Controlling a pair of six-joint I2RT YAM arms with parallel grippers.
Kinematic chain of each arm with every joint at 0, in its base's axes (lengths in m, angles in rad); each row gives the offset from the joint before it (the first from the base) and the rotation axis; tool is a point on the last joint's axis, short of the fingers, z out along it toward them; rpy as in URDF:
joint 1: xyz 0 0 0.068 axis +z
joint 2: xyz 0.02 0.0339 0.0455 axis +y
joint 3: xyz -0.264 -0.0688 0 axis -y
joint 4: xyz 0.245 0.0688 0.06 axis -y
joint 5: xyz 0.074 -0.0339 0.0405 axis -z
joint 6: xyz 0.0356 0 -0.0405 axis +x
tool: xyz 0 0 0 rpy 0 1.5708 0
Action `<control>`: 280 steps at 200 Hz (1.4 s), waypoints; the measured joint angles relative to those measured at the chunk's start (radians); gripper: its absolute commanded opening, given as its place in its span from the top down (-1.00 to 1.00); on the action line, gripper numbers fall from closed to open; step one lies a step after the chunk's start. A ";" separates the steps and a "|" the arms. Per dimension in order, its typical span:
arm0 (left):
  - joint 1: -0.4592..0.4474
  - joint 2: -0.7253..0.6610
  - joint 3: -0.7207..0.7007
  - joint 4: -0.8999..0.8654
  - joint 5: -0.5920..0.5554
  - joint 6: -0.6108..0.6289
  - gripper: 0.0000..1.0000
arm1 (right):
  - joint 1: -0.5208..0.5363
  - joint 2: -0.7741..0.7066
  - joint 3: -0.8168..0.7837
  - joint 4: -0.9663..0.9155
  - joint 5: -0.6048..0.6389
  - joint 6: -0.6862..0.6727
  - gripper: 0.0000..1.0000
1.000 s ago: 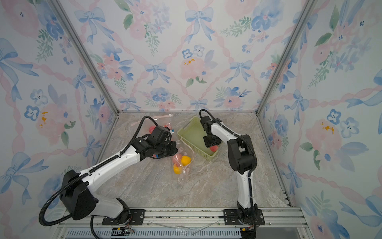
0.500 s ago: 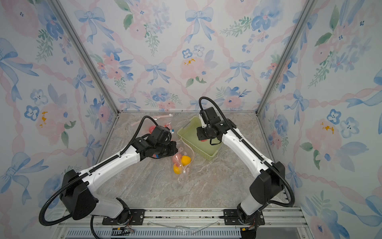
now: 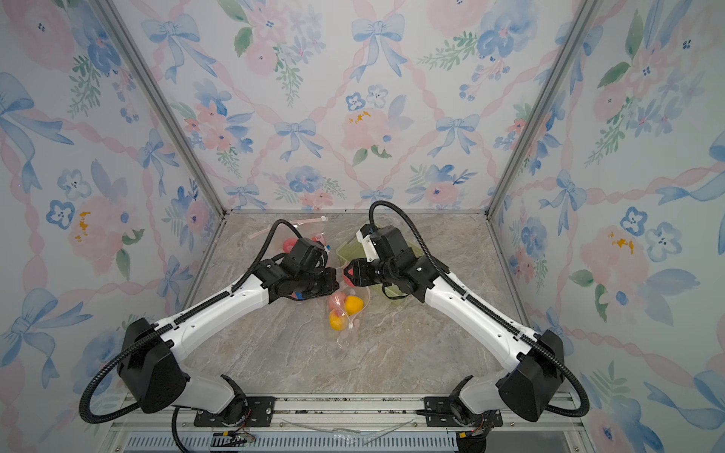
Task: Place the peach in a zip-top bag and seal the zipper
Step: Place the peach in the zipper food storage bag, then adjust the zipper food storage bag at the center of the board.
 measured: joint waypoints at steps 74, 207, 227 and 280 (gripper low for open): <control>0.002 -0.012 0.012 -0.007 0.009 0.000 1.00 | 0.050 0.121 -0.017 0.025 0.105 0.071 -0.35; 0.002 -0.043 0.021 -0.001 0.028 0.000 1.00 | 0.056 0.022 0.046 -0.095 0.196 0.014 -0.56; 0.002 -0.045 0.022 -0.001 0.037 0.003 1.00 | 0.053 -0.048 0.061 -0.122 0.220 -0.010 -0.51; 0.001 -0.106 0.022 -0.002 0.096 0.076 1.00 | 0.013 -0.180 0.064 -0.184 0.220 -0.060 -0.43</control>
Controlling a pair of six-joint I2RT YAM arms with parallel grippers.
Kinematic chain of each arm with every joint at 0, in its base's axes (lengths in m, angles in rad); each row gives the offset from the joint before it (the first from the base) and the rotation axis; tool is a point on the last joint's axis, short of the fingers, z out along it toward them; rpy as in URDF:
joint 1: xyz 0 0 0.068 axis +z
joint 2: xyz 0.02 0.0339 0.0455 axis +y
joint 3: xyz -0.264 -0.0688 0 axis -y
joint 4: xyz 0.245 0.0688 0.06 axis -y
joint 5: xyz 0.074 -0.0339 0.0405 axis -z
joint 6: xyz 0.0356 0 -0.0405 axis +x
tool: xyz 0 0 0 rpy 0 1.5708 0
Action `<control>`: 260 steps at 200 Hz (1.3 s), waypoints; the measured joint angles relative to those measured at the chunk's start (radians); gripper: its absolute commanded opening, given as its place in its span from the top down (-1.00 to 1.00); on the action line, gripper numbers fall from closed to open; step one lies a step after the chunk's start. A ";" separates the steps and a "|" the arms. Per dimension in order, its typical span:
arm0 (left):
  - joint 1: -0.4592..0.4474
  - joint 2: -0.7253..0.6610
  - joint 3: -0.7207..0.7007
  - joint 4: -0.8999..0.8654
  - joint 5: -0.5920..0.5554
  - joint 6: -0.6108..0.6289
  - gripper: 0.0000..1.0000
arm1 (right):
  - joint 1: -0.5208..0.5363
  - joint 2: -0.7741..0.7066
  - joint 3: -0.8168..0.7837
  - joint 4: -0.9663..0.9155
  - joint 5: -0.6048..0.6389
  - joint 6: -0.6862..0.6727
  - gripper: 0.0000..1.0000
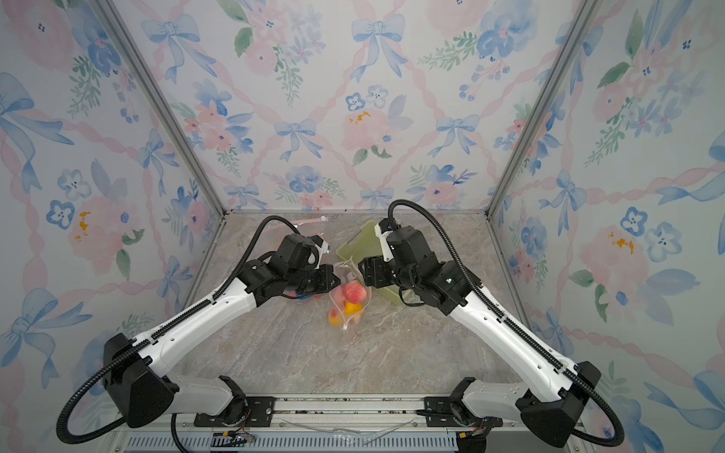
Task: Place the peach in a zip-top bag and seal the zipper
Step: Adjust the zipper food storage bag at the center of the board.
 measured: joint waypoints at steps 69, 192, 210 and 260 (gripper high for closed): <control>0.000 -0.027 0.063 0.000 0.128 0.209 1.00 | 0.000 -0.009 0.040 -0.088 -0.094 -0.074 -0.36; 0.000 0.052 0.080 -0.005 0.245 0.343 0.92 | -0.002 0.121 -0.006 -0.111 -0.040 -0.012 1.00; 0.000 0.052 0.080 -0.006 0.221 0.346 0.58 | -0.021 0.113 -0.045 -0.089 -0.071 0.050 1.00; -0.020 -0.109 -0.050 0.031 0.060 0.331 0.05 | -0.124 0.056 -0.134 -0.063 -0.141 0.218 1.00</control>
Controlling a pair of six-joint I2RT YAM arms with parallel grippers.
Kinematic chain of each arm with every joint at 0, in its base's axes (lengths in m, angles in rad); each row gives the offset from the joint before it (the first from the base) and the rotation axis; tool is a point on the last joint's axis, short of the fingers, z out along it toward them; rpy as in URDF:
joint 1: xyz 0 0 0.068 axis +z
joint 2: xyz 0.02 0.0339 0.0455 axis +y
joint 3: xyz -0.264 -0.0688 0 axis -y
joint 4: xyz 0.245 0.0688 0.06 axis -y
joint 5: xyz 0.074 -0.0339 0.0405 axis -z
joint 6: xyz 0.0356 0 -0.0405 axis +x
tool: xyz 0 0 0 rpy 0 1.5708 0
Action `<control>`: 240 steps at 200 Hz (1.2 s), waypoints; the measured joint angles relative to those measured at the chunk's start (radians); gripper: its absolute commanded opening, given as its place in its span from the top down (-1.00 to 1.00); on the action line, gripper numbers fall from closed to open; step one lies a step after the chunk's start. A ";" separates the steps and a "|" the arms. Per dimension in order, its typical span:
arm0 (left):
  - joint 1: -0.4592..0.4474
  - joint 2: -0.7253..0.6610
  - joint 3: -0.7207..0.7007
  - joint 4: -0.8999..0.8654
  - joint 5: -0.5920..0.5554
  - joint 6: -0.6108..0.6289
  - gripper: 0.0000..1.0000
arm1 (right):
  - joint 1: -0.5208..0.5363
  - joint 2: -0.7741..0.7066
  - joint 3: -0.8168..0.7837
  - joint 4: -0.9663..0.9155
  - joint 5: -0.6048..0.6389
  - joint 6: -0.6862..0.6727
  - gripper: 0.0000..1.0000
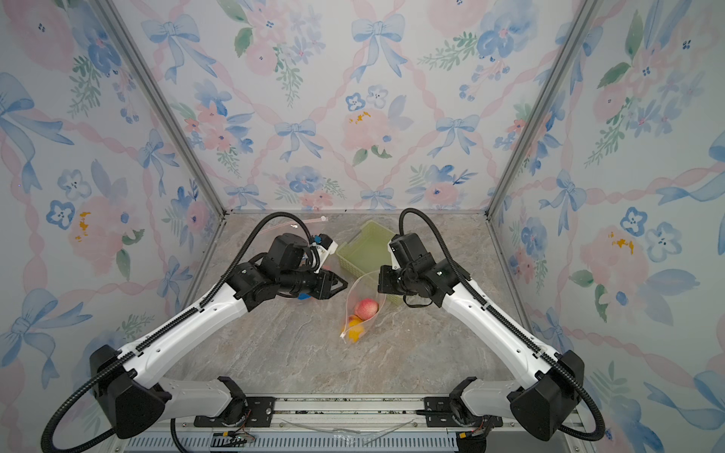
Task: Place the peach in a zip-top bag and seal the zipper
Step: Adjust the zipper food storage bag at the center of the board.
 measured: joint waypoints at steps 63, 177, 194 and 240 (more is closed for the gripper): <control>-0.167 -0.380 -0.402 0.290 -0.168 0.002 0.04 | -0.007 -0.006 -0.021 0.019 -0.027 0.105 1.00; -0.479 -0.529 -0.648 0.560 -0.367 0.178 -0.31 | -0.079 0.069 0.004 0.051 -0.055 0.171 1.00; -0.496 -0.496 -0.659 0.563 -0.412 0.182 -0.25 | -0.079 0.082 0.013 0.061 -0.060 0.175 1.00; -0.567 -0.433 -0.704 0.620 -0.516 0.181 -0.21 | -0.079 0.091 0.017 0.071 -0.063 0.179 1.00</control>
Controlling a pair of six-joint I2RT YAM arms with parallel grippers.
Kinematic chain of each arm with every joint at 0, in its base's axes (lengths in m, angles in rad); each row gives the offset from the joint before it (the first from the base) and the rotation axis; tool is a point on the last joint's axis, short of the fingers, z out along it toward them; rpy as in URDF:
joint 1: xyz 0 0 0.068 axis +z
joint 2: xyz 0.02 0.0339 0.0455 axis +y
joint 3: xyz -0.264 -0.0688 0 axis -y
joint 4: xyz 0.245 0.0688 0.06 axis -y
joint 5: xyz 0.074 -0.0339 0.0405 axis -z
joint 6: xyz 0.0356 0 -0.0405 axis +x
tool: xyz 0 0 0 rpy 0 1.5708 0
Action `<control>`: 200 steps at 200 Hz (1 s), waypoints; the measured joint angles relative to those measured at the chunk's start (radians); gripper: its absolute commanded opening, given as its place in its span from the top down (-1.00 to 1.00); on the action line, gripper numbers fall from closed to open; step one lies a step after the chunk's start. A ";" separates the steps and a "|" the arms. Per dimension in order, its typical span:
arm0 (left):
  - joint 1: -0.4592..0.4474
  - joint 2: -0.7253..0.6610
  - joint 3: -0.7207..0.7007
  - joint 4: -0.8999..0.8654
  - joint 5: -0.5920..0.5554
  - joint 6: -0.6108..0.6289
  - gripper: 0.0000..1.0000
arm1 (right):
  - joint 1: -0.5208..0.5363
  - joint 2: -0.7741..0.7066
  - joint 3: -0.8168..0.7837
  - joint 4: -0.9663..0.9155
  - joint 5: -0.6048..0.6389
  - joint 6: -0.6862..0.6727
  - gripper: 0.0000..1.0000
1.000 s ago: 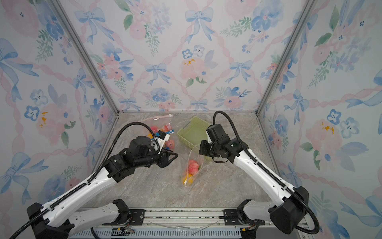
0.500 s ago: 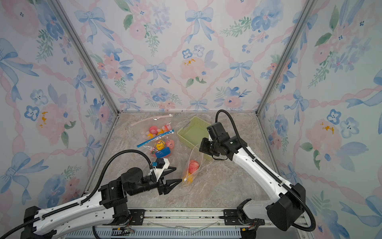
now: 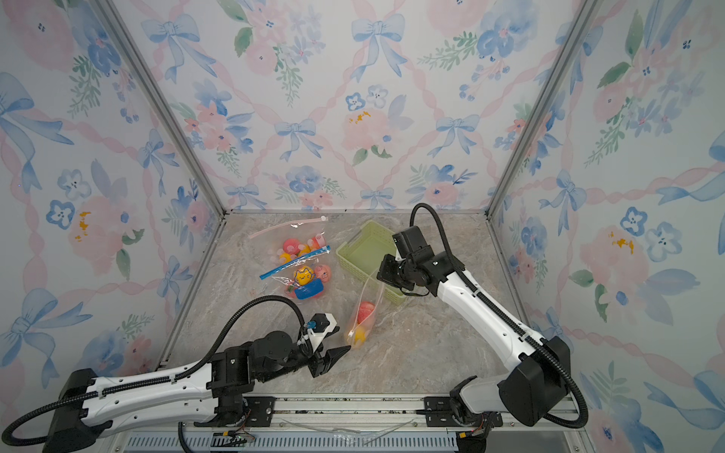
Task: Place the peach in a zip-top bag and seal the zipper
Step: Adjust the zipper food storage bag at the center of the board.
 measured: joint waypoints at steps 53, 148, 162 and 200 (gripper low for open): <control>-0.008 0.101 -0.012 0.107 -0.063 -0.004 -0.07 | 0.000 0.000 0.000 0.002 0.001 0.000 1.00; 0.008 0.077 -0.027 0.158 -0.191 -0.048 0.65 | -0.016 -0.005 -0.006 0.004 0.011 -0.001 1.00; 0.045 0.030 -0.042 0.170 -0.183 -0.053 0.68 | -0.018 -0.012 -0.012 0.004 0.013 -0.001 1.00; 0.145 0.021 -0.061 0.195 -0.117 -0.062 0.94 | -0.018 -0.056 -0.033 0.002 0.016 0.000 1.00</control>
